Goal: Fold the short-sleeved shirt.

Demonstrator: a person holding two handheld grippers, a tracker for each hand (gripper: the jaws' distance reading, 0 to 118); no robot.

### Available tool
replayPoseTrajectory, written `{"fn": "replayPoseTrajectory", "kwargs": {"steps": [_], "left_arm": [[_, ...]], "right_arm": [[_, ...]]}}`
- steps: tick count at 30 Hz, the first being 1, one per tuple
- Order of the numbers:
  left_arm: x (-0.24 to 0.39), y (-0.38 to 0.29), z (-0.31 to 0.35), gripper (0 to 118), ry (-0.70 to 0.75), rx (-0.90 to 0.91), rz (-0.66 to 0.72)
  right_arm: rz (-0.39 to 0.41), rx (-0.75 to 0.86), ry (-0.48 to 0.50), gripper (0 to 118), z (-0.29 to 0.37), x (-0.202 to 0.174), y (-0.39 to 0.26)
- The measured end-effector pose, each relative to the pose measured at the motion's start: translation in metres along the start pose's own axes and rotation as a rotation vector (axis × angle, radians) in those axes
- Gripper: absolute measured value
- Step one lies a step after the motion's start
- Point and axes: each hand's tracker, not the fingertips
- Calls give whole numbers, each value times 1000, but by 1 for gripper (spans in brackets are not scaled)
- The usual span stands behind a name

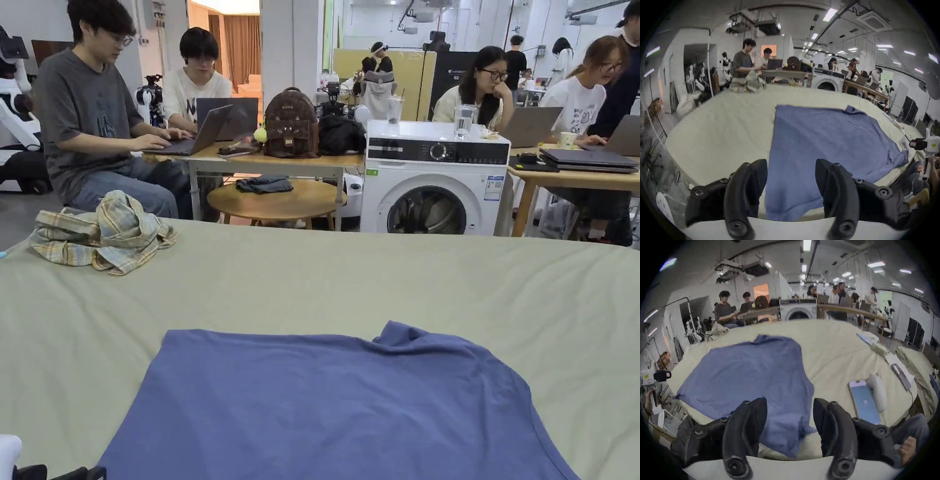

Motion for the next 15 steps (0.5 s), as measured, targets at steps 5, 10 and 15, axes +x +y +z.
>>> {"fn": "replayPoseTrajectory", "kwargs": {"steps": [5, 10, 15], "left_arm": [[46, 36, 7, 61, -73, 185, -93], [82, 64, -18, 61, -98, 250, -114], [100, 73, -42, 32, -118, 238, -109]], "right_arm": [[38, 141, 44, 61, 10, -40, 37], [87, 173, 112, 59, -31, -90, 67], [84, 170, 105, 8, -74, -122, 70]]}}
